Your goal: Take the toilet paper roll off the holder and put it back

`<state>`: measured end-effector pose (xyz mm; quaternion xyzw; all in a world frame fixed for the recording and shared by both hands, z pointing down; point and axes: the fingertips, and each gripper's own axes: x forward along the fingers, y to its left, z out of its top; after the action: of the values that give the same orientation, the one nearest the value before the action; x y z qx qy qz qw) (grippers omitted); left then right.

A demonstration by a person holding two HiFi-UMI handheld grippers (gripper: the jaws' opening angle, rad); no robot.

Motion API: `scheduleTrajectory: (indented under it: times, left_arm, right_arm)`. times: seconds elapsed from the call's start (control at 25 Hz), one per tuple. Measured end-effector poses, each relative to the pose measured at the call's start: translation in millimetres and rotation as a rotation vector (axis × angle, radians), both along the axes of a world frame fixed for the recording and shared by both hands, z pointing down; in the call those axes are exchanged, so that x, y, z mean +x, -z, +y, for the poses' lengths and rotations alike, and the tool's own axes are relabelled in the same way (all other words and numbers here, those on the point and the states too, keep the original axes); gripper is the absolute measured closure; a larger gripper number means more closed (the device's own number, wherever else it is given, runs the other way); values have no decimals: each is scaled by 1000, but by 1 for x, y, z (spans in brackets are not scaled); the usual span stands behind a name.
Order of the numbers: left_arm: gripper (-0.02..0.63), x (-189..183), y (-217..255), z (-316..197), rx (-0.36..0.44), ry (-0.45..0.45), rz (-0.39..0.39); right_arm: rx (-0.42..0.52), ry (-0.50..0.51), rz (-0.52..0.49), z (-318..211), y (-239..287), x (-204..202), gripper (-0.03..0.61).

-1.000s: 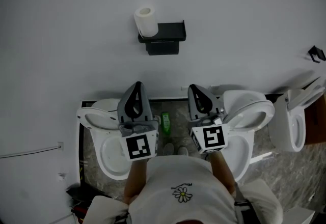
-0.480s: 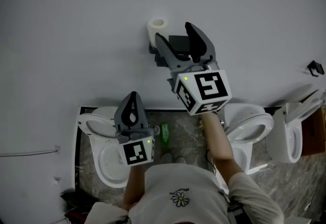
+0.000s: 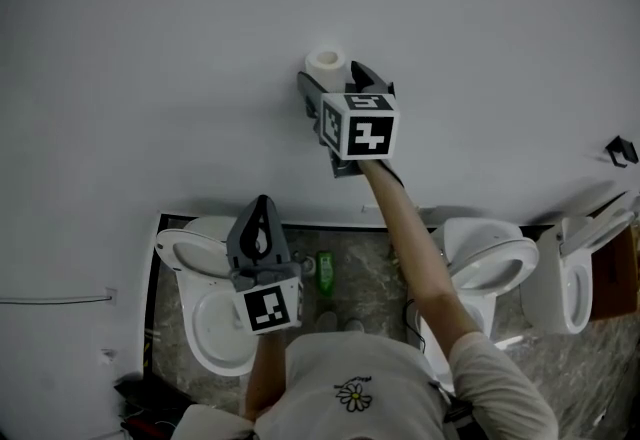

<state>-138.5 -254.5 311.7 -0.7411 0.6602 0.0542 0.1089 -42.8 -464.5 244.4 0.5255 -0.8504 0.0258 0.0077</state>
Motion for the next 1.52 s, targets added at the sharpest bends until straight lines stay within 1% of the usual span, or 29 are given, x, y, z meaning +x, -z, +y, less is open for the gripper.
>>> scheduleTrajectory:
  times: [0.16, 0.28, 0.4, 0.68, 0.92, 0.96, 1.0, 1.36, 1.52]
  left_arm:
    - [597, -2, -5, -2, -5, 1, 3]
    - [595, -3, -7, -3, -7, 0, 6]
    - [595, -3, -8, -3, -11, 3, 11]
    - [595, -2, -9, -4, -10, 8, 13]
    - [595, -4, -9, -3, -4, 0, 23]
    - [595, -4, -9, -3, -2, -2, 28]
    - [595, -4, -9, -3, -1, -2, 29]
    - [595, -12, -8, 2, 4, 9, 22]
    - [595, -12, -5, 4, 3, 11, 17]
  right_arm:
    - [-48, -19, 91, -13, -20, -7, 229]
    - [-85, -40, 130, -22, -30, -7, 229]
    - [-116, -53, 141, -27, -37, -4, 229]
    - [-145, -68, 138, -31, -37, 1, 232]
    - [-131, -66, 125, -30, -34, 2, 240]
    - [-127, -70, 129, -30, -34, 3, 275]
    - [-125, -75, 133, -30, -34, 4, 295]
    - [-130, -70, 138, -28, -34, 2, 299]
    - [-88, -56, 130, -22, -18, 2, 301]
